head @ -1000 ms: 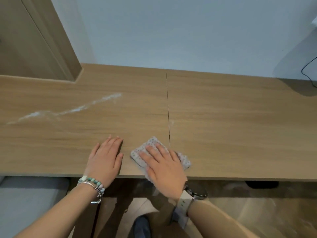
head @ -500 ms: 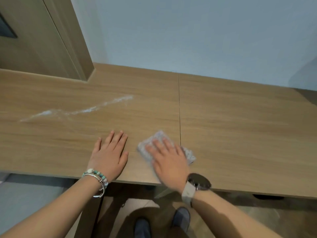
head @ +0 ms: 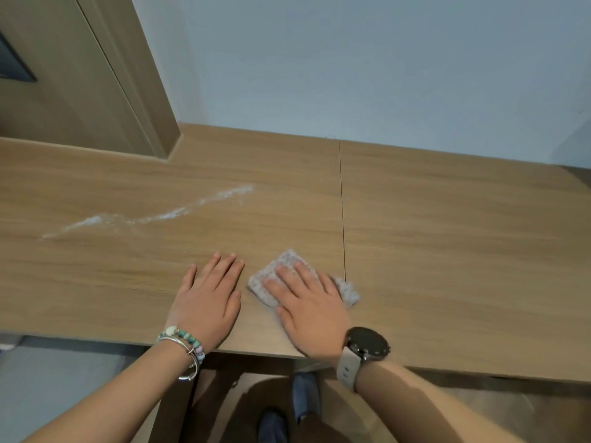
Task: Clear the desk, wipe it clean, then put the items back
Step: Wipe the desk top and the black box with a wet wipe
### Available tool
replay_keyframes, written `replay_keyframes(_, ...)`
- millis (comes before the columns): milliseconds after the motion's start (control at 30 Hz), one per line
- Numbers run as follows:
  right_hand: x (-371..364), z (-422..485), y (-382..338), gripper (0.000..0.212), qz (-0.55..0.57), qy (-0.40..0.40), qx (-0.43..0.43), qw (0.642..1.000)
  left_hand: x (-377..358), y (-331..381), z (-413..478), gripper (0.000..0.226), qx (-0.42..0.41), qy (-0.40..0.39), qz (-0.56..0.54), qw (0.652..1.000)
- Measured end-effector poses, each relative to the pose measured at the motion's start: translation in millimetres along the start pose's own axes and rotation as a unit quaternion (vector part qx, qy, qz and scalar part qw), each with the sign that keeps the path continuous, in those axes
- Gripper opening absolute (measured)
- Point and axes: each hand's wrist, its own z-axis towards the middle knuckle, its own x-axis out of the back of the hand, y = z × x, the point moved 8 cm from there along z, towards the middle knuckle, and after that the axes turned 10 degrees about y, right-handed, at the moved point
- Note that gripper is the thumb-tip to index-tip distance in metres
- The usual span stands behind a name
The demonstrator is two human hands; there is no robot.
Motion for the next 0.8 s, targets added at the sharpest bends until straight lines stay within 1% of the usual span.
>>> replay_keyframes(33,-3.2,0.1,6.1,0.057,0.014,-0.034,0.0,0.999,-0.4,0.9,-0.1,0.059,-0.004,0.003,0.007,1.0)
replay_keyframes(67,-3.0,3.7,34.7,0.061,0.013,-0.054,-0.049,0.997,-0.9,1.1,-0.2,0.057,-0.006,0.003,0.015,1.0)
replay_keyframes(100,1.0,8.1,75.3,0.061,-0.018,-0.033,-0.11,0.993,-1.0,0.6,0.4,0.055,-0.004,0.005,0.019,1.0)
replay_keyframes(133,6.5,10.5,121.2,0.057,-0.045,-0.019,-0.186,0.981,-1.0,0.0,1.7,0.054,-0.002,0.006,0.02,1.0)
replay_keyframes(167,14.2,10.4,166.4,0.053,-0.053,-0.022,-0.275,0.96,-1.0,-0.2,3.3,0.053,-0.001,0.007,0.021,1.0)
replay_keyframes(200,21.1,8.8,204.1,0.051,-0.035,-0.014,-0.359,0.933,-0.8,0.0,5.7,0.053,-0.001,0.008,0.021,1.0)
replay_keyframes(233,29.4,8.8,226.4,0.051,-0.014,0.001,-0.419,0.908,-0.6,0.2,9.7,0.053,-0.002,0.01,0.023,1.0)
replay_keyframes(267,32.9,11.4,233.3,0.051,-0.003,0.012,-0.455,0.891,-0.2,0.4,15.4,0.053,-0.003,0.013,0.024,1.0)
replay_keyframes(300,30.9,19.6,226.9,0.051,-0.002,0.014,-0.457,0.89,0.2,0.7,22.4,0.054,-0.005,0.016,0.024,1.0)
replay_keyframes(333,26.1,32.9,208.6,0.051,0.003,0.007,-0.423,0.906,-0.2,1.0,30.4,0.054,-0.006,0.017,0.025,1.0)
replay_keyframes(367,16.6,46.8,176.4,0.051,0.007,-0.008,-0.346,0.938,-0.9,0.6,38.4,0.054,-0.005,0.015,0.027,1.0)
replay_keyframes(400,7.6,57.5,133.9,0.052,0.017,-0.019,-0.237,0.971,-1.5,-0.4,46.1,0.054,-0.002,0.012,0.03,0.999)
replay_keyframes(433,-1.1,58.7,88.5,0.055,0.031,-0.036,-0.116,0.992,-2.2,-1.5,52.5,0.054,0.001,0.01,0.034,0.999)
replay_keyframes(467,-7.5,52.8,55.3,0.06,0.045,-0.058,-0.023,0.997,-3.3,-2.7,57.2,0.055,0.002,0.009,0.036,0.999)
replay_keyframes(500,-7.7,51.7,47.0,0.063,0.053,-0.068,0.02,0.996,-4.5,-4.0,60.0,0.055,0.002,0.009,0.038,0.999)
replay_keyframes(533,-4.2,60.1,63.5,0.062,0.053,-0.071,0.019,0.996,-5.3,-5.4,61.2,0.054,-0.001,0.012,0.04,0.999)
replay_keyframes(567,-3.3,73.4,96.4,0.058,0.028,-0.066,-0.015,0.997,-5.7,-6.8,61.9,0.054,-0.008,0.017,0.041,0.999)
replay_keyframes(633,4.8,100.4,182.9,0.051,-0.021,-0.034,-0.15,0.988,-6.0,-8.9,62.1,0.055,-0.026,0.018,0.042,0.999)
replay_keyframes(700,20.0,115.8,257.9,0.051,-0.004,-0.004,-0.31,0.951,-7.2,-10.1,62.1,0.062,-0.036,0.002,0.041,0.998)
replay_keyframes(733,25.4,119.5,273.3,0.051,0.006,0.01,-0.359,0.933,-7.5,-10.7,61.9,0.065,-0.036,-0.002,0.038,0.999)
replay_keyframes(767,25.3,122.8,270.5,0.051,-0.003,0.017,-0.371,0.928,-7.8,-11.1,61.5,0.066,-0.033,-0.005,0.033,0.999)
replay_keyframes(800,20.6,125.7,255.3,0.052,-0.015,0.01,-0.35,0.937,-8.2,-11.4,61.0,0.065,-0.028,-0.011,0.027,0.999)
